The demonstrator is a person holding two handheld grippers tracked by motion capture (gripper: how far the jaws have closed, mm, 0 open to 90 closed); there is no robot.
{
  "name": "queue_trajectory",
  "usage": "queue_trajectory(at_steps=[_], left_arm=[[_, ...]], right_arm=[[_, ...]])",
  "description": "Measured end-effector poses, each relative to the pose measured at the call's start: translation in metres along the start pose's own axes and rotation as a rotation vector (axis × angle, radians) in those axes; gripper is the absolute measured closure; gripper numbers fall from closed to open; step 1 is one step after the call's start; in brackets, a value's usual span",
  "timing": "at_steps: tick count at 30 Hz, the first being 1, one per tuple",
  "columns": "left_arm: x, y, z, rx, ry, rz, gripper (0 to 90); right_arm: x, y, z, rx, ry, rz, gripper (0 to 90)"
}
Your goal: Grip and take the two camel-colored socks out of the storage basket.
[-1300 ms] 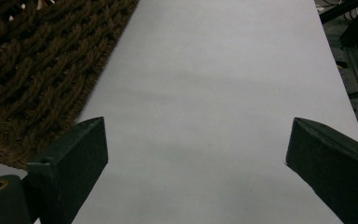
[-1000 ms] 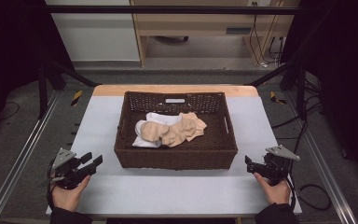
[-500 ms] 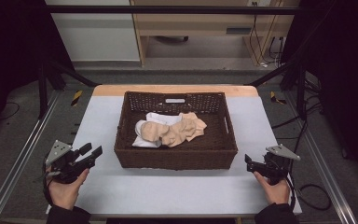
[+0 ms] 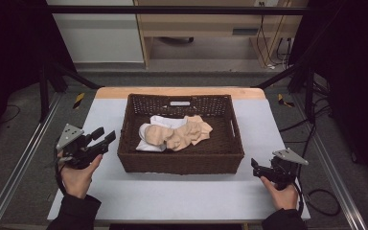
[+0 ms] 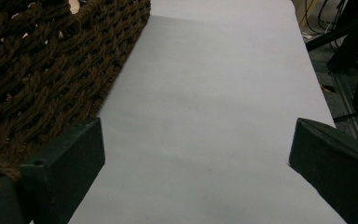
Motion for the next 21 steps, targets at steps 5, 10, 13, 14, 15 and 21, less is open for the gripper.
queue_trajectory(at_steps=[5,10,13,14,15,21], left_arm=[[0.016,0.01,-0.01,0.02,-0.012,0.012,50.2],[0.032,0.017,-0.018,0.03,-0.025,0.023,49.9],[0.04,0.023,-0.023,0.031,-0.023,0.033,49.5],[0.042,0.025,-0.026,0.031,-0.019,0.037,49.5],[0.045,0.027,-0.028,0.033,-0.017,0.04,49.5],[0.063,0.036,-0.039,0.054,-0.02,0.046,49.6]], right_arm=[[0.0,0.001,-0.001,0.004,0.006,0.002,3.7],[0.0,0.001,-0.002,0.001,0.01,0.004,4.1],[-0.001,0.001,-0.004,0.003,0.021,0.008,4.1],[-0.001,0.001,-0.004,0.004,0.022,0.009,4.1],[-0.001,0.001,-0.004,0.004,0.022,0.01,4.1],[0.0,0.001,-0.004,0.003,0.019,0.009,4.0]])
Point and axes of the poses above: each handheld gripper's, and its own axes: x roughly forward along the jaws, z roughly out of its underside, y roughly to its right, the point moved 10 cm from there along x, roughly forward along the jaws, and after that the axes turned 8 degrees about z, right-handed, at the moved point
